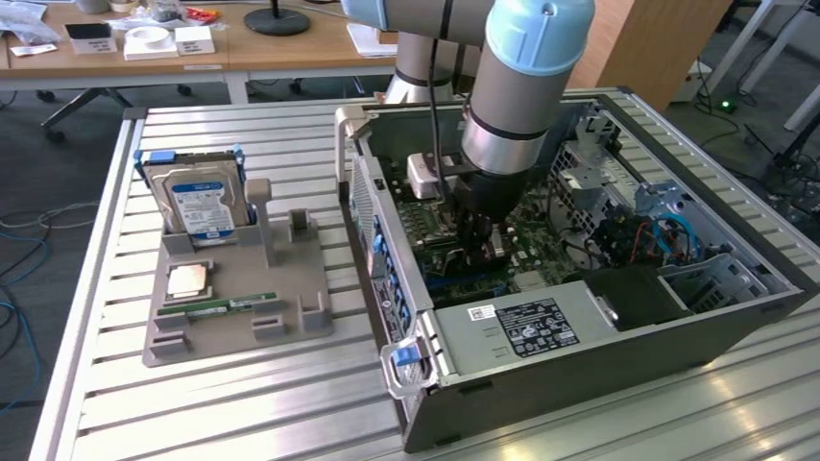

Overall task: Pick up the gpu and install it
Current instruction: 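Insert the gpu into the slot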

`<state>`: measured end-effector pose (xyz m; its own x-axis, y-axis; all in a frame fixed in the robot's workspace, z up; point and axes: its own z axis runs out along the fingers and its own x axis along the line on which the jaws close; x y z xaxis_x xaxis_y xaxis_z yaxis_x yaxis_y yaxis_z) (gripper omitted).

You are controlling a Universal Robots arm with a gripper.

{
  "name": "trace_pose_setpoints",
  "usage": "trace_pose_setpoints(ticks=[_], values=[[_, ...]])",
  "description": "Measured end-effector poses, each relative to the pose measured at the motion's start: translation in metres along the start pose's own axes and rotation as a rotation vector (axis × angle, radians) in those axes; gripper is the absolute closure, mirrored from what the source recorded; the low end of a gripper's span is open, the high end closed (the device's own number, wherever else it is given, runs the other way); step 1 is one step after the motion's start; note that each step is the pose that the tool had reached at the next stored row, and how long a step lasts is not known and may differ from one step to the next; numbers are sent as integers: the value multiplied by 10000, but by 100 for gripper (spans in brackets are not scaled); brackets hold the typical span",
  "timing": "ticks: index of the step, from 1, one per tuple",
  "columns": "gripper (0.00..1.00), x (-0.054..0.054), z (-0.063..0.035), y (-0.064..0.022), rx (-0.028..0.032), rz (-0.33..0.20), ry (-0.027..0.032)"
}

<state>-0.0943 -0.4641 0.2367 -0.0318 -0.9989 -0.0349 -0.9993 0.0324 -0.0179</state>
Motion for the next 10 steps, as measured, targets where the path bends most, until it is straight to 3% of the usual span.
trace_pose_setpoints(ticks=[1,4,5,10], values=[[73,0,-2,0,2,0,7],[55,1,-7,-4,-2,-9,16],[55,1,-7,-5,-1,-9,17],[32,1,-7,-5,-2,-9,17]])
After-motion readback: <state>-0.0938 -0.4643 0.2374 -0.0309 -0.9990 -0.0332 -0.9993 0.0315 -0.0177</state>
